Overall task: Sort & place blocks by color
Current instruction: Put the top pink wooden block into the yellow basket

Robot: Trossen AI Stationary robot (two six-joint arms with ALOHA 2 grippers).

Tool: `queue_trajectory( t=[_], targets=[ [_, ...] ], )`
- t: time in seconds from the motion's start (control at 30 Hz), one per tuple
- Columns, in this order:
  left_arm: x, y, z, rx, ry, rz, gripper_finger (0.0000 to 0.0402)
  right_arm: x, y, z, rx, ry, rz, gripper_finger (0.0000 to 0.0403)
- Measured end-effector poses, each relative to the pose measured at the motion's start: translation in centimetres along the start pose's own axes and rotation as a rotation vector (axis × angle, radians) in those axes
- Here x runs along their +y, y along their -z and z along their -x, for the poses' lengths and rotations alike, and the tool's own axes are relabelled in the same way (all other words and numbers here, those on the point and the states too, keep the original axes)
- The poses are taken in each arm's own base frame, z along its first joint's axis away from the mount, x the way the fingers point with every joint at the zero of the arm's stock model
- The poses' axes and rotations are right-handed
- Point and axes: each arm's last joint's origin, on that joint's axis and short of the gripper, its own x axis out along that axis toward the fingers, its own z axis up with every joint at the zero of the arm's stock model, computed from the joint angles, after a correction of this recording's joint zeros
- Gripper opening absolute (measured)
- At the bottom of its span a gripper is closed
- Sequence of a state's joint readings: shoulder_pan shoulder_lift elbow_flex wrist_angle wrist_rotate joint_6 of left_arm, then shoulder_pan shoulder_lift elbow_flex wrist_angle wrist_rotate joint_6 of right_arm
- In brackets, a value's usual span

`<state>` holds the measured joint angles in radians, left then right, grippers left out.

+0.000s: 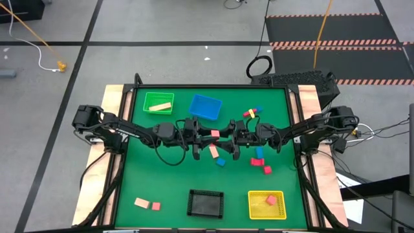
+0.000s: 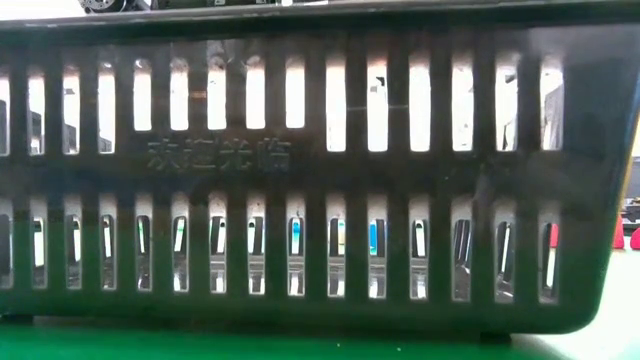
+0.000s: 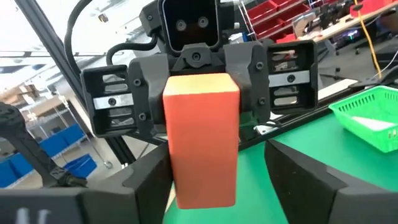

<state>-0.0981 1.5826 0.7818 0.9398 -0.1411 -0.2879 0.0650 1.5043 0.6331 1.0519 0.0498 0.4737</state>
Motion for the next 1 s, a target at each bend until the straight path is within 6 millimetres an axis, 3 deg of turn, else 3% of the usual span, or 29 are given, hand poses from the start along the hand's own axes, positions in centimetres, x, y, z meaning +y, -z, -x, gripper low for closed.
queue_trajectory(
  t=[0.37, 0.7, 1.0],
  targets=[
    [0.7, -0.1, -0.1, 0.001, -0.020, 0.009, 0.0136, 0.0, 0.0, 0.0, 0.005, 0.004, -0.029, 0.0119],
    [0.7, -0.2, 0.0, -0.008, -0.037, 0.030, 0.0294, -0.6, 0.0, 0.2, 0.066, 0.052, -0.009, 0.0118],
    [1.0, 0.1, 0.0, 0.007, -0.114, 0.025, 0.0324, -1.8, -2.2, 3.5, 0.284, 0.263, -0.017, 0.0118]
  ],
)
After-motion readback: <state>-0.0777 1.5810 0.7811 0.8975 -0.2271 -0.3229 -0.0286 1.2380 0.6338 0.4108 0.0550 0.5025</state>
